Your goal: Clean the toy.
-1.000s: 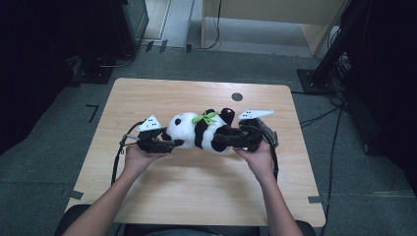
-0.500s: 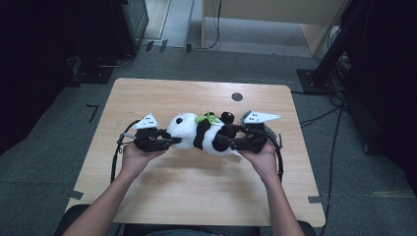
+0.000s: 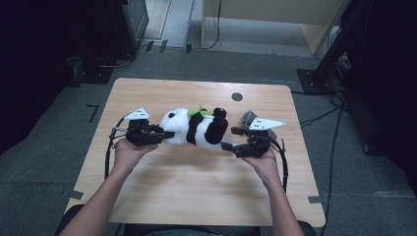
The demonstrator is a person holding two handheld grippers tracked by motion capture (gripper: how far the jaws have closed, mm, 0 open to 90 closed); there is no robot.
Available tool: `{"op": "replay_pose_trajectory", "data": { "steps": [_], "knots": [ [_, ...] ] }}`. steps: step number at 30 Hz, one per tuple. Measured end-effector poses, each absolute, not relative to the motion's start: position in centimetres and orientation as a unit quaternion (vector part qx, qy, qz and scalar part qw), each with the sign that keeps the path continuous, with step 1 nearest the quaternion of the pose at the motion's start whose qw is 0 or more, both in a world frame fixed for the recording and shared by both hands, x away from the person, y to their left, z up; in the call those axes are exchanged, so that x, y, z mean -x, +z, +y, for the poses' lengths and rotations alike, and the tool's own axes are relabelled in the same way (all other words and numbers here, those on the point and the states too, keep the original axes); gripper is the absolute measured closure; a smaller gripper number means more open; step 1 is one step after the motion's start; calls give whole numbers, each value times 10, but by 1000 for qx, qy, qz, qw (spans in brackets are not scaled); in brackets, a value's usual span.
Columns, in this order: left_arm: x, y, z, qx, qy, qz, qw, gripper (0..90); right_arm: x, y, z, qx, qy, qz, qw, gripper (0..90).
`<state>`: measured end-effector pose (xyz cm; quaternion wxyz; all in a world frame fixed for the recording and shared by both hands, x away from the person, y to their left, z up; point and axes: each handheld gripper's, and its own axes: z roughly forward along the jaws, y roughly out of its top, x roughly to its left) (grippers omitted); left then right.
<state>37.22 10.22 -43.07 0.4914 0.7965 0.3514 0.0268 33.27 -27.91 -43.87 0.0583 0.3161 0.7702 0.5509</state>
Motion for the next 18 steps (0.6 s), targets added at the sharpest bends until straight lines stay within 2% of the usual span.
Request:
{"op": "replay_pose_trajectory", "data": {
  "steps": [5, 6, 9, 12, 15, 18],
  "knots": [
    [-370, -434, 90, -800, -10, 351, 486, 506, -334, -444, -263, -303, 540, 782, 65, 104],
    [-369, -434, 87, -801, -12, 354, 482, 505, -334, -445, -260, -301, 536, 786, 63, 76],
    [-367, -435, 82, -801, -14, 359, 479, 498, -333, -448, -252, -304, 516, 797, 82, 32],
    [-366, -436, 79, -793, -34, 373, 482, 483, -331, -450, -242, -299, 474, 818, 129, 36],
    [-365, -437, 79, -790, -29, 377, 482, 454, -327, -449, -237, -299, 445, 827, 166, 179],
    [-364, -436, 78, -793, -13, 371, 483, 391, -327, -446, -238, -307, 449, 823, 166, 301]
  ]
}}
